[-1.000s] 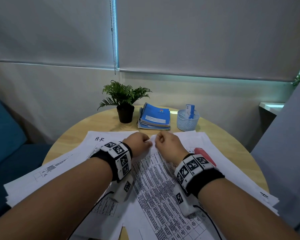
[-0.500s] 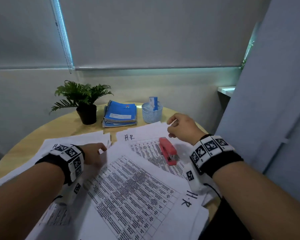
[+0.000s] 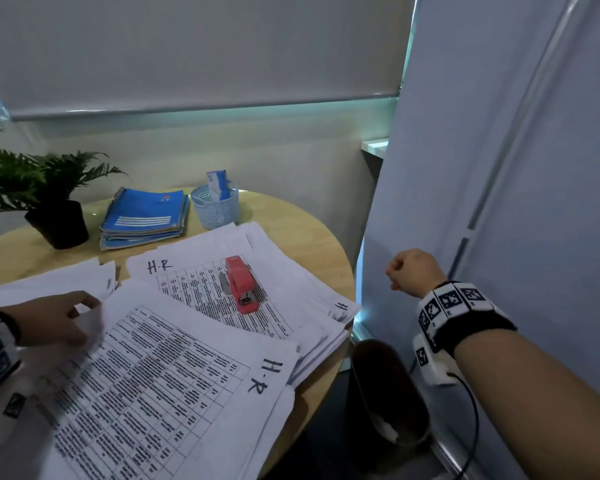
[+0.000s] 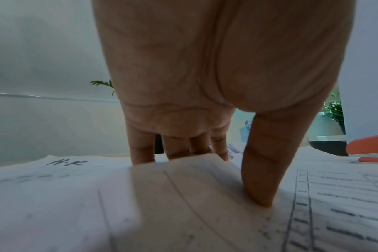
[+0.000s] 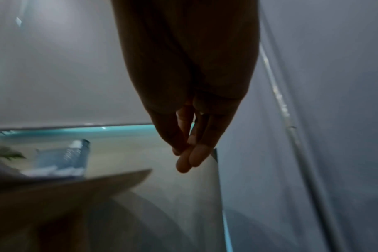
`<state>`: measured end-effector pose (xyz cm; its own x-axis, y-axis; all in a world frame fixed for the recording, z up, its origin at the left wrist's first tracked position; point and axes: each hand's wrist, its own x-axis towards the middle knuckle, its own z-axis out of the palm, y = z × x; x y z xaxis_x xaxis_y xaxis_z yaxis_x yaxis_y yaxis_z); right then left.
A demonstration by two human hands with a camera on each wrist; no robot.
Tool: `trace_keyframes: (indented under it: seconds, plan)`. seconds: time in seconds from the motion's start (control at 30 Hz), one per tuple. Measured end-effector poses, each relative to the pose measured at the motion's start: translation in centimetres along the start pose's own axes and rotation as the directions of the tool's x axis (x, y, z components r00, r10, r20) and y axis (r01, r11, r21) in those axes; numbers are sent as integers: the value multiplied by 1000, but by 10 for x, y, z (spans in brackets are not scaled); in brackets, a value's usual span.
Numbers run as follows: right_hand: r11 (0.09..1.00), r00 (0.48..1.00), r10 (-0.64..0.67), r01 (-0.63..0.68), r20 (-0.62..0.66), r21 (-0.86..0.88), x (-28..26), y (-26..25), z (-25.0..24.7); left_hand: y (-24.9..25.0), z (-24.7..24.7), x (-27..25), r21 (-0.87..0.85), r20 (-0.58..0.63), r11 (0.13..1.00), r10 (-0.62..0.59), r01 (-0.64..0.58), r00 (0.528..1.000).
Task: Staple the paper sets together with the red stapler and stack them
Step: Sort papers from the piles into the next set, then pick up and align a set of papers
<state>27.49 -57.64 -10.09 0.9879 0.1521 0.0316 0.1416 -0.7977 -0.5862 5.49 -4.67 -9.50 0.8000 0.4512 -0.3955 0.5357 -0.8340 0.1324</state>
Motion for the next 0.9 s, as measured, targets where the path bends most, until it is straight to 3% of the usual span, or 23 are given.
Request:
trace_keyframes:
  seconds: [0.23, 0.4, 0.5, 0.7, 0.9]
  plan:
    - [995, 997, 80, -81, -17, -59, 14, 44, 2, -12, 7, 8, -83, -54, 996, -17, 12, 998]
    - [993, 991, 110, -113, -69, -33, 15, 48, -1, -64, 19, 62, -97, -44, 995, 28, -33, 999]
    - [993, 992, 107, -110, -74, -38, 13, 41, -5, -29, 6, 30, -27, 2, 1000, 1, -1, 1000]
    - [995, 996, -78, 80, 42, -57, 2, -18, -7, 23, -13, -23, 107, -44, 994, -12, 17, 999]
    - [953, 942, -298, 302, 157, -3, -20, -125, 0, 61, -39, -70, 127, -179, 992, 32, -9, 983]
